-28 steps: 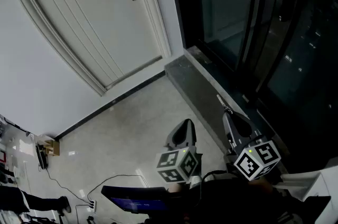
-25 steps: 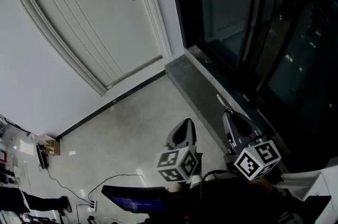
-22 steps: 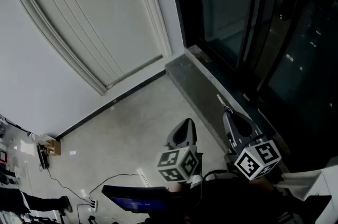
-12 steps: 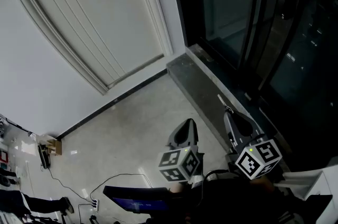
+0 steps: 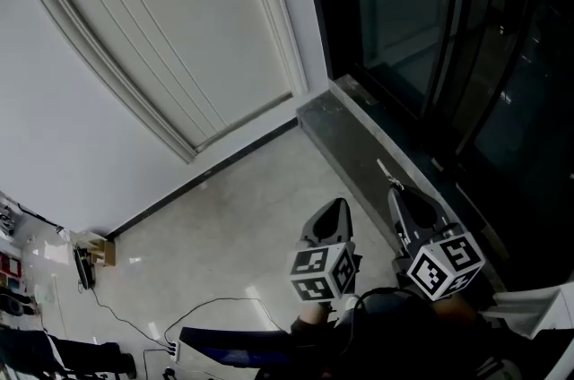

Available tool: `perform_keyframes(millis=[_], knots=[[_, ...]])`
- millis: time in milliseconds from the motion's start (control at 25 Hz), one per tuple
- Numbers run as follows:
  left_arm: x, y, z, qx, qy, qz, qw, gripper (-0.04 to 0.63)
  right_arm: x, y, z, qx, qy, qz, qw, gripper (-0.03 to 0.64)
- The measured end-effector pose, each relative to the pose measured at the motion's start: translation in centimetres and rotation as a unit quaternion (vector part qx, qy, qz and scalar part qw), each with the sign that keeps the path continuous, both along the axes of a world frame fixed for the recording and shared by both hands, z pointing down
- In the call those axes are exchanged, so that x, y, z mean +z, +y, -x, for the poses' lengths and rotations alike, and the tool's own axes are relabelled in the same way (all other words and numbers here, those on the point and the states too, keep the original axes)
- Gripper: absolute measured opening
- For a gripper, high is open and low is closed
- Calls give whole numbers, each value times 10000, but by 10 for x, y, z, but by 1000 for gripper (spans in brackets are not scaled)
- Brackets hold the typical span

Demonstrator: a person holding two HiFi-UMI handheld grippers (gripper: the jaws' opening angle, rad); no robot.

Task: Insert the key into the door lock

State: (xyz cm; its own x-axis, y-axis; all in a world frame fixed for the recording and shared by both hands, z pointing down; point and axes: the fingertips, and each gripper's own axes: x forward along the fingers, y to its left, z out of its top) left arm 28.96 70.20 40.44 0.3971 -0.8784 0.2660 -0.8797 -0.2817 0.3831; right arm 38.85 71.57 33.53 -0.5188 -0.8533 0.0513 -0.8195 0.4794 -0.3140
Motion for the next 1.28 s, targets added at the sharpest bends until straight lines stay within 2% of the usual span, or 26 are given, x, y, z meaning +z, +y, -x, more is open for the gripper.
perform_keyframes(millis=[160, 320, 920, 1280], knots=[[11, -17, 5, -42, -188, 137, 9997, 0, 1, -18, 13, 25, 25, -69, 10000, 12], [17, -40, 9, -71, -62, 194, 9998, 0, 3, -46, 21, 64, 96, -146, 9998, 12], [8, -190, 1, -260, -330, 200, 9989, 0, -9, -202, 22, -318, 118, -349, 9988, 11], [26, -237, 14, -455, -288, 408, 9977, 0, 10, -256, 30, -400, 198, -166, 9989, 11]])
